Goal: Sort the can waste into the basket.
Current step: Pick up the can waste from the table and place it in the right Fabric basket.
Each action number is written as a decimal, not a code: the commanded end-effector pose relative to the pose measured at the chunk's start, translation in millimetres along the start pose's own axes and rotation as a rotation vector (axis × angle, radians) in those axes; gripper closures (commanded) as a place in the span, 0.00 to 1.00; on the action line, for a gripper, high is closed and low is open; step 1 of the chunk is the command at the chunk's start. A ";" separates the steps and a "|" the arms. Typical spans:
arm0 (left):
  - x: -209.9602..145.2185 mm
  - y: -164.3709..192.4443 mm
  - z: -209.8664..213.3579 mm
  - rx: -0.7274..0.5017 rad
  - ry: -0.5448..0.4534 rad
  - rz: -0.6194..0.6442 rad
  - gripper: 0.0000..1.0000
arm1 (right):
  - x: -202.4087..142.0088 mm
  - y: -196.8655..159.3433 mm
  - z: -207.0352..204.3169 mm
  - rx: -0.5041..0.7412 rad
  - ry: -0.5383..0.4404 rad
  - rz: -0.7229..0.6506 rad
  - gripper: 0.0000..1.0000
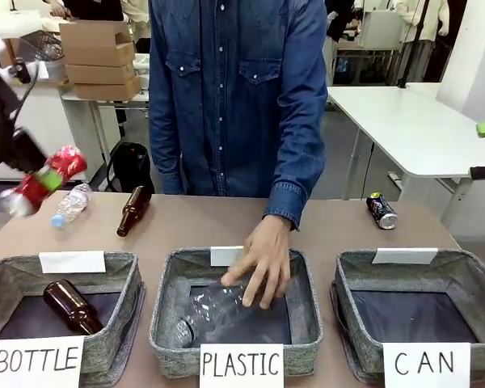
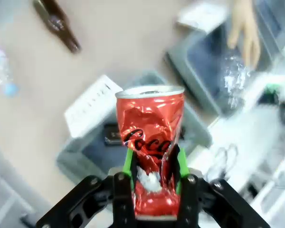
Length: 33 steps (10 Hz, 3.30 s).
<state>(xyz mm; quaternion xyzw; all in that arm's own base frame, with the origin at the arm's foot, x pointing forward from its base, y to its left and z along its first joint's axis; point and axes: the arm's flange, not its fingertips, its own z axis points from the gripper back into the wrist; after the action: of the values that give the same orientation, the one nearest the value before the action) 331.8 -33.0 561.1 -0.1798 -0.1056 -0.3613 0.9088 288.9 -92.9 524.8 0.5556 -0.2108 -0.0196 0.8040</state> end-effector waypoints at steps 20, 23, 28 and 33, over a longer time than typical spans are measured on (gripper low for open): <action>385.8 -391.8 -249.5 -0.219 0.070 -1.282 0.62 | -39.9 15.7 185.8 -0.101 -0.058 0.051 0.00; 401.4 -407.4 -297.2 -0.230 0.167 -1.259 0.62 | -39.9 15.7 185.8 -0.101 -0.058 0.051 0.00; 400.5 -408.9 -300.6 -0.185 0.186 -1.274 0.03 | -39.9 15.7 185.8 -0.101 -0.058 0.051 0.00; 399.8 -406.2 -296.4 -0.192 0.184 -1.264 0.00 | -39.9 15.7 185.8 -0.101 -0.058 0.051 0.00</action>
<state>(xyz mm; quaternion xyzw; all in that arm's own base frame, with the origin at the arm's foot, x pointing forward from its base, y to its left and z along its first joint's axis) 349.2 -665.8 511.6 -0.1455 -0.0849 -0.8511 0.4972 185.2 -242.6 581.2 0.5010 -0.2444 -0.0239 0.8299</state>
